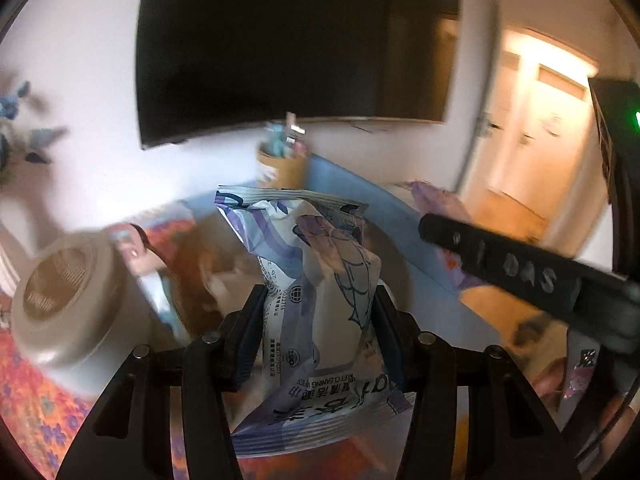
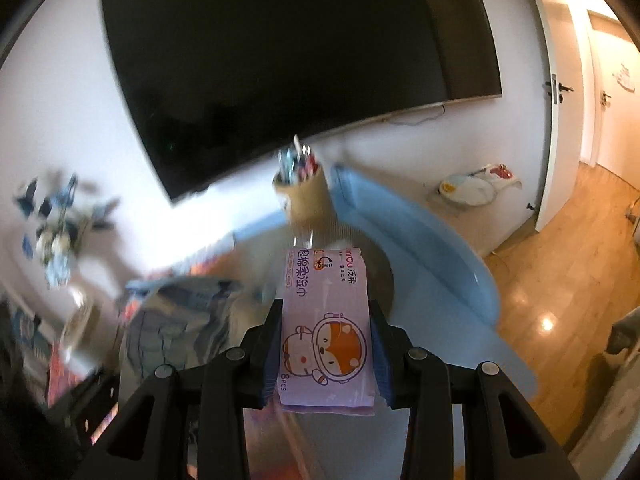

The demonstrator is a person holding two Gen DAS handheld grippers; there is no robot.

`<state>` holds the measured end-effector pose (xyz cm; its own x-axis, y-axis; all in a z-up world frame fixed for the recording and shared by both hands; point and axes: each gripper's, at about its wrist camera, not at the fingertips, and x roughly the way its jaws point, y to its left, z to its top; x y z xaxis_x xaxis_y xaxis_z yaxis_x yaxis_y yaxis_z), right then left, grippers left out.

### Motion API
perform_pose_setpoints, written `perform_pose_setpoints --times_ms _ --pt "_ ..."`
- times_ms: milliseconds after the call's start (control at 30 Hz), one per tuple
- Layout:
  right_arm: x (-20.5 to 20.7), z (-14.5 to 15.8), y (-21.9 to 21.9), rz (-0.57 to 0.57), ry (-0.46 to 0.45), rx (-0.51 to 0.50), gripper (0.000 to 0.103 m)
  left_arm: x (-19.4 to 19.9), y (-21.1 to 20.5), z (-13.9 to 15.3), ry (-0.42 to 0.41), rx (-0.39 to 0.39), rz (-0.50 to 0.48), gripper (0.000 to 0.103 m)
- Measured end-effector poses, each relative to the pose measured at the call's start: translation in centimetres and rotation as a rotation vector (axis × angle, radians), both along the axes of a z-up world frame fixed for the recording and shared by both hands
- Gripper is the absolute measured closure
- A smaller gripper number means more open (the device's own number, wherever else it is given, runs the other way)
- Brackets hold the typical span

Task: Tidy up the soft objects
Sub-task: 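Carry the blue bag and wipes pack with both grippers to the woven tray, then open both grippers to release the bag and wipes pack onto the tray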

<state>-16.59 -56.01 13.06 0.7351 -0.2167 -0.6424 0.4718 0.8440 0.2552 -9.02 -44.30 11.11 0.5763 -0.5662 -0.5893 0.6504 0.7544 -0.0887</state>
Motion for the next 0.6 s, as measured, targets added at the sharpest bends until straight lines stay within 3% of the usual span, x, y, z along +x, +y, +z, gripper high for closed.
perform_pose_setpoints --times_ms 200,300,367,400,433,467,600 --pt "6.7 -1.5 -4.1 0.037 0.004 0.080 0.065 2.2 -3.0 -1.6 -0.097 0.118 0.132 0.054" --pt "8.8 -2.9 -4.8 0.074 0.016 0.139 0.065 4.3 -3.7 -2.6 -0.107 0.164 0.200 0.051" --pt "9.5 -3.6 -5.0 0.092 0.022 0.173 0.064 5.4 -4.3 -3.1 -0.134 0.194 0.239 0.039" --pt "9.9 -4.1 -5.1 0.103 0.032 0.186 0.061 5.7 -4.6 -3.3 -0.143 0.209 0.240 0.033" --pt "10.0 -4.3 -5.1 0.109 0.036 0.191 0.050 5.7 -4.9 -3.5 -0.143 0.220 0.222 0.022" --pt "10.0 -4.6 -5.0 0.110 0.039 0.193 0.039 5.6 -5.1 -3.6 -0.143 0.220 0.203 0.019" --pt "9.0 -4.8 -4.8 0.099 0.044 0.171 0.035 4.3 -5.1 -3.3 -0.157 0.210 0.172 0.018"
